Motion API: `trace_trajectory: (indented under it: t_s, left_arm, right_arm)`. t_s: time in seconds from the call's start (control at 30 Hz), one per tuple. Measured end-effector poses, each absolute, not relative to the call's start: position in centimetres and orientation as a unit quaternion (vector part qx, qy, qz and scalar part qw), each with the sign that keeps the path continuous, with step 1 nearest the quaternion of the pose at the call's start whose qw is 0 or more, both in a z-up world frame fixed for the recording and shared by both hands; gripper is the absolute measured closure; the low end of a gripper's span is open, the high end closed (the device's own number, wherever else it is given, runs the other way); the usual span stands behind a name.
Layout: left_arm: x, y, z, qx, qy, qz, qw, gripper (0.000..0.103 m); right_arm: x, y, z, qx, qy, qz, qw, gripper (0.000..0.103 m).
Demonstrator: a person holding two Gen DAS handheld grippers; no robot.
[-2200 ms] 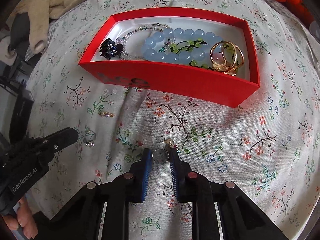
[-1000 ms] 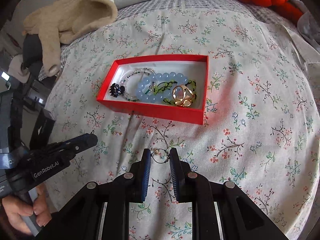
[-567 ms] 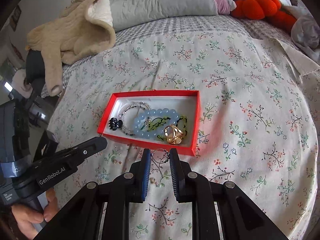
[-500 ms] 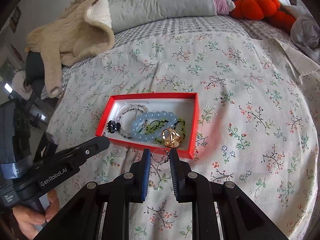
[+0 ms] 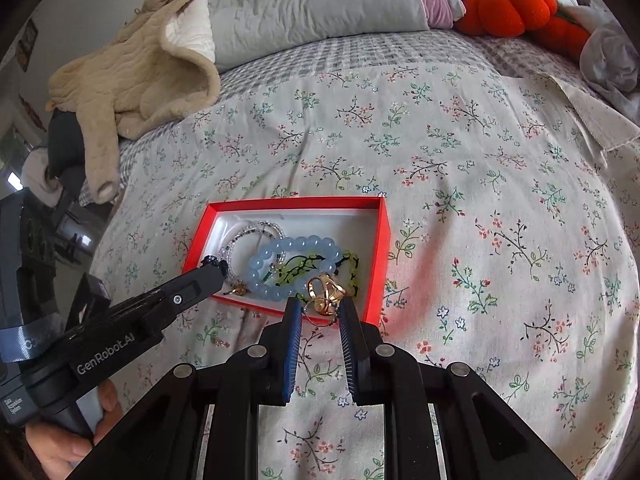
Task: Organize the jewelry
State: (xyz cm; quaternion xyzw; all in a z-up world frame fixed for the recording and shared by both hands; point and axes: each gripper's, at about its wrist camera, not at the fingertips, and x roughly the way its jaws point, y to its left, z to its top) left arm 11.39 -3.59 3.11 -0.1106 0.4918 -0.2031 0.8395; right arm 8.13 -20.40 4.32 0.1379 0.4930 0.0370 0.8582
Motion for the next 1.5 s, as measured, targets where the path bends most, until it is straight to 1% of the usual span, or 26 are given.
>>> trace_trajectory:
  t_s: [0.03, 0.1, 0.37, 0.5, 0.53, 0.57, 0.63, 0.67, 0.73, 0.97, 1.13, 1.37, 1.5]
  left_arm:
    - [11.2, -3.3, 3.4, -0.107, 0.489, -0.204, 0.842, 0.069]
    - [10.9, -2.7, 3.7, -0.097, 0.483, -0.202, 0.846, 0.062]
    - [10.8, -0.3, 2.7, -0.078, 0.497, -0.176, 0.846, 0.057]
    - [10.7, 0.3, 2.1, -0.071, 0.504, -0.163, 0.845, 0.043]
    - [10.7, 0.4, 2.0, -0.069, 0.506, -0.161, 0.845, 0.042]
    - [10.6, 0.4, 1.9, -0.067, 0.508, -0.161, 0.844, 0.042]
    - [10.5, 0.3, 1.7, -0.064, 0.512, -0.16, 0.841, 0.042]
    - [10.4, 0.2, 1.6, -0.062, 0.514, -0.16, 0.84, 0.042]
    - [10.2, 0.1, 1.5, -0.059, 0.516, -0.158, 0.84, 0.041]
    - [9.4, 0.0, 1.5, -0.048, 0.514, -0.152, 0.843, 0.035]
    - [8.7, 0.1, 1.4, -0.046, 0.516, -0.149, 0.842, 0.026]
    - [8.0, 0.4, 0.6, -0.025, 0.514, -0.141, 0.846, 0.024]
    - [7.0, 0.3, -0.1, 0.0, 0.488, -0.148, 0.86, 0.024]
  right_arm:
    - [8.4, -20.4, 4.3, 0.139, 0.493, 0.036, 0.858, 0.084]
    - [9.0, -20.4, 4.1, 0.143, 0.494, 0.033, 0.857, 0.084]
    - [11.2, -19.9, 3.7, 0.143, 0.488, 0.016, 0.861, 0.083]
    - [11.6, -20.0, 3.6, 0.155, 0.486, 0.011, 0.86, 0.082]
    - [11.7, -20.0, 3.7, 0.158, 0.485, 0.013, 0.86, 0.081]
    - [11.6, -20.1, 3.8, 0.159, 0.484, 0.015, 0.861, 0.076]
    - [11.3, -20.1, 4.2, 0.153, 0.479, 0.015, 0.864, 0.054]
    - [11.0, -20.1, 4.4, 0.152, 0.474, 0.014, 0.867, 0.039]
    - [10.4, -20.2, 5.1, 0.147, 0.462, 0.015, 0.875, 0.038]
    - [7.8, -19.6, 5.5, 0.121, 0.474, 0.031, 0.872, 0.038]
    - [6.1, -18.9, 5.0, 0.101, 0.488, 0.039, 0.866, 0.037]
    - [4.7, -18.5, 3.8, 0.088, 0.504, 0.038, 0.858, 0.034]
    - [4.1, -18.5, 3.0, 0.077, 0.507, 0.03, 0.858, 0.032]
